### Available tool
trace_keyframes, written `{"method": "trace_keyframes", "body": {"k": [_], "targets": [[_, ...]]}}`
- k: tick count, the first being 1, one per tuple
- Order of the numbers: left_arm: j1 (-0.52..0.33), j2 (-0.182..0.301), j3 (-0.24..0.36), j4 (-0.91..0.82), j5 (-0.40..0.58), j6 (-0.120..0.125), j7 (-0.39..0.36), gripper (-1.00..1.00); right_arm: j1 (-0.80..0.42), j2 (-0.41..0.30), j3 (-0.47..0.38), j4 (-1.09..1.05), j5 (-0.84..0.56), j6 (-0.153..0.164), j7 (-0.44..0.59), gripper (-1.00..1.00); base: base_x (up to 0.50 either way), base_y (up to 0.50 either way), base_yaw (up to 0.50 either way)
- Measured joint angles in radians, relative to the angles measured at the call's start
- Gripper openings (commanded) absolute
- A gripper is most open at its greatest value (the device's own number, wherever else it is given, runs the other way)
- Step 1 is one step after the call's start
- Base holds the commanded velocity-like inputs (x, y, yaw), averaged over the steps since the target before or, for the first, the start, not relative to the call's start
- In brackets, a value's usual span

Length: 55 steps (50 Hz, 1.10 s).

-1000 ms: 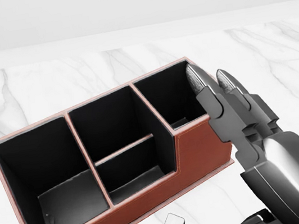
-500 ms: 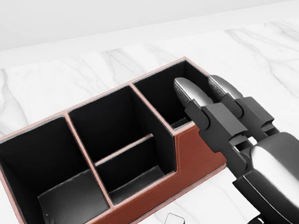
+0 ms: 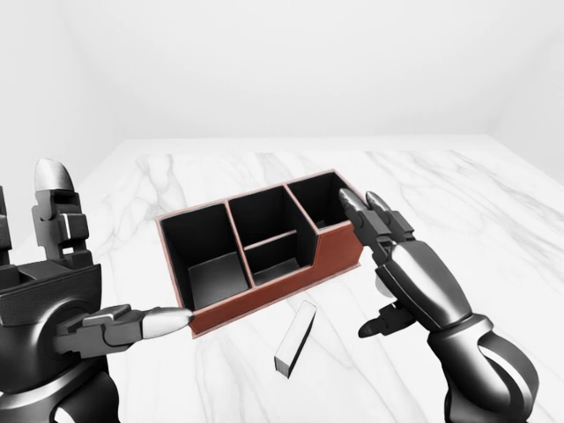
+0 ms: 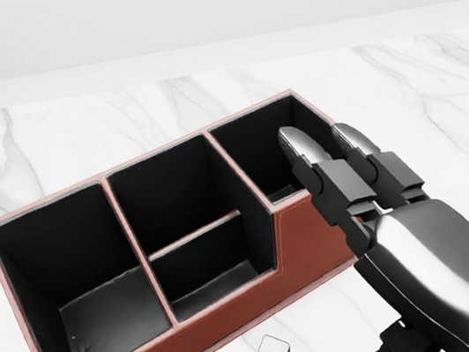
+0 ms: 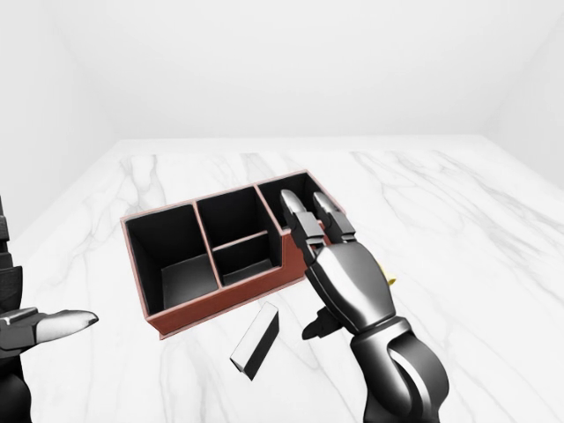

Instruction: Pick up the book and place it in the front compartment of the caddy.

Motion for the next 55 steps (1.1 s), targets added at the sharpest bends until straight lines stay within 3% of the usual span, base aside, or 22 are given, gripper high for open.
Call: {"method": "trace_keyframes", "body": {"k": [21, 55], "targets": [[-0.002, 0.0, -0.003, 0.002, 0.003, 0.0, 0.001, 1.0, -0.04, 0.004, 0.007, 0.055, -0.099, 0.0, 0.0, 1.0, 0.0, 0.0, 0.0], [-0.004, 0.002, 0.002, 0.002, -0.002, 0.0, 0.001, 1.0, -0.037, 0.042, 0.11, 0.074, -0.266, 0.0, 0.0, 1.0, 0.0, 0.0, 0.0]]}}
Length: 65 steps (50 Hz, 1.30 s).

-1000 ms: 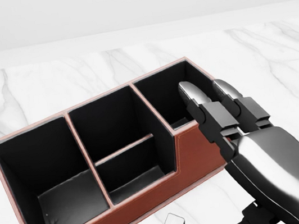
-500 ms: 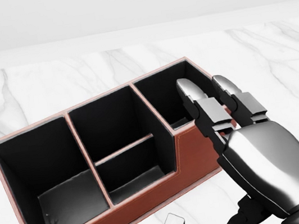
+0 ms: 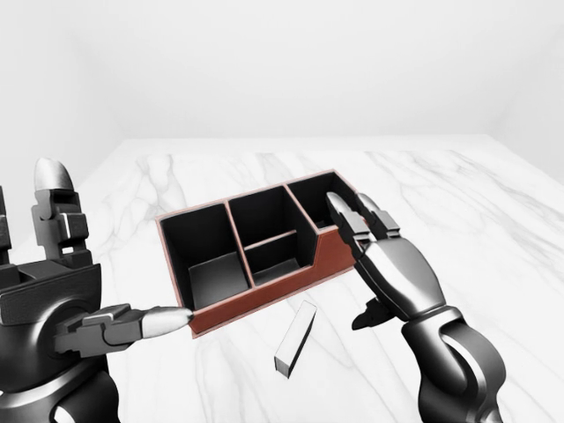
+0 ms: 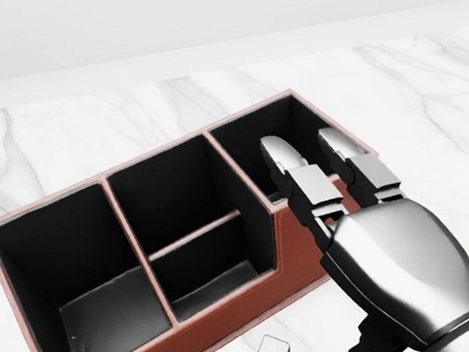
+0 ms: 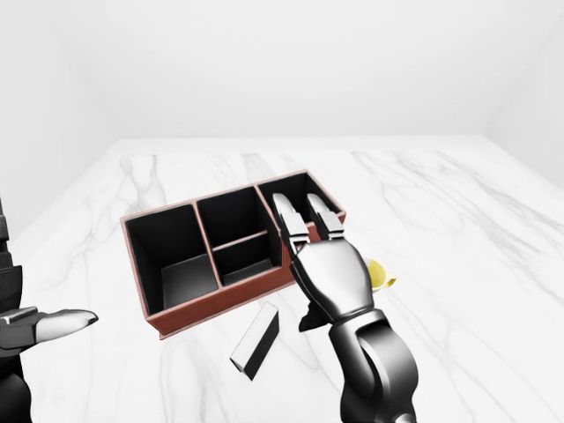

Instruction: Pick up the book and place it in the front compartment of the caddy.

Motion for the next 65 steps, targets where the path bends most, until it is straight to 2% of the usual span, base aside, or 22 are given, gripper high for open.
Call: {"method": "trace_keyframes", "body": {"k": [21, 31, 40, 65], "targets": [[-0.001, 0.0, -0.003, 0.003, 0.002, 0.0, 0.001, 1.0, 0.042, -0.005, 0.058, 0.035, -0.055, 0.0, 0.0, 1.0, 0.0, 0.0, 0.0], [0.001, 0.0, -0.004, 0.007, 0.003, 0.0, -0.001, 1.0, 0.051, -0.009, 0.063, 0.053, -0.076, -0.015, 0.0, 1.0, 0.0, 0.0, 0.0], [0.001, 0.0, -0.004, 0.004, 0.003, 0.0, 0.0, 1.0, 0.067, -0.011, 0.081, 0.047, -0.099, -0.037, 0.0, 1.0, 0.0, 0.0, 0.0], [0.0, 0.0, -0.006, 0.01, 0.005, 0.0, -0.001, 1.0, 0.072, -0.011, 0.126, 0.05, -0.16, -0.13, 0.0, 1.0, 0.0, 0.0, 0.0]]}}
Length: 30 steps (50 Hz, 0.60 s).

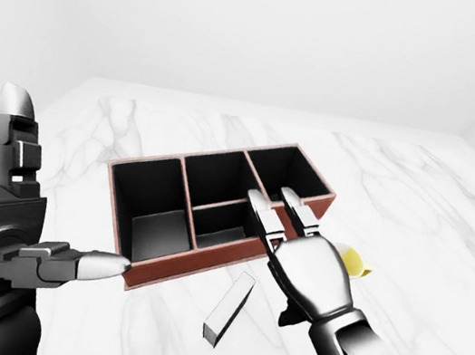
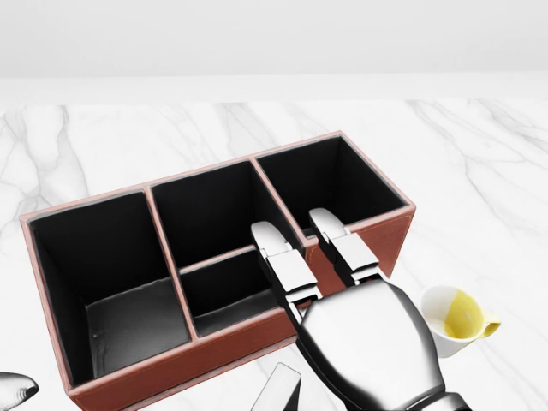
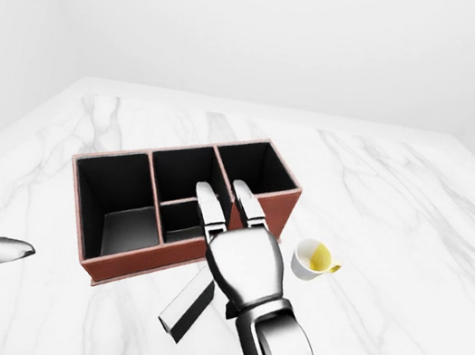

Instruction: Pick up the book and place it in the front compartment of the caddy.

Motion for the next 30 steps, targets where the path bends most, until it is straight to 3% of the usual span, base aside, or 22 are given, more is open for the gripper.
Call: {"method": "trace_keyframes", "body": {"k": [10, 30], "targets": [[-0.002, 0.001, 0.003, -0.001, -0.003, 0.0, 0.001, 1.0, -0.005, -0.003, 0.017, 0.01, -0.009, -0.044, 0.0, 1.0, 0.0, 0.0, 0.0], [-0.004, 0.004, 0.01, -0.004, -0.009, 0.0, 0.002, 1.0, 0.035, -0.039, 0.055, 0.02, 0.022, -0.044, 0.0, 1.0, 0.0, 0.0, 0.0]]}}
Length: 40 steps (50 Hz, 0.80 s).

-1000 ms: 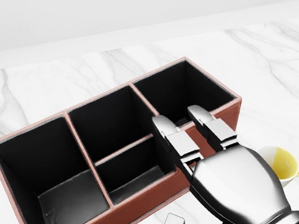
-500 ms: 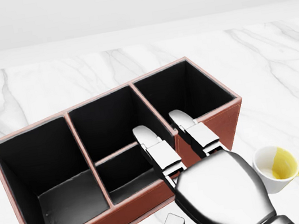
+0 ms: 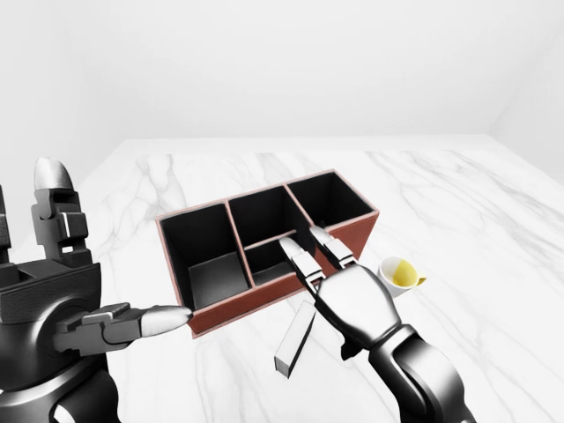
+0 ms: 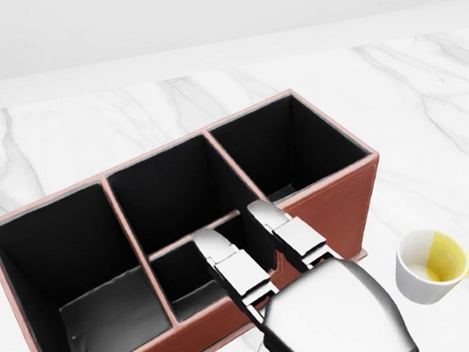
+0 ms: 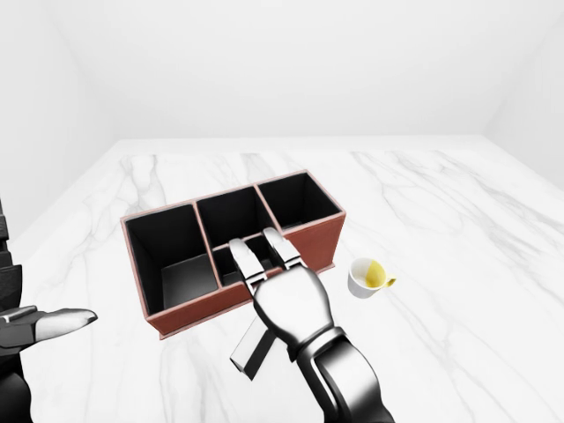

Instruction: Pick up the book and place it in the front compartment of the caddy.

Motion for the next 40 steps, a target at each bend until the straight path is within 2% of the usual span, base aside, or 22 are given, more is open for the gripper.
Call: {"method": "trace_keyframes", "body": {"k": [15, 40], "targets": [[0.001, -0.001, -0.003, 0.003, 0.003, 0.0, -0.001, 1.0, 0.009, -0.014, -0.013, 0.025, 0.012, 0.0, 0.0, 1.0, 0.0, 0.0, 0.0], [0.003, -0.002, -0.009, 0.006, 0.008, 0.0, -0.002, 1.0, -0.024, -0.031, -0.08, 0.11, 0.027, 0.0, 0.0, 1.0, 0.0, 0.0, 0.0]]}}
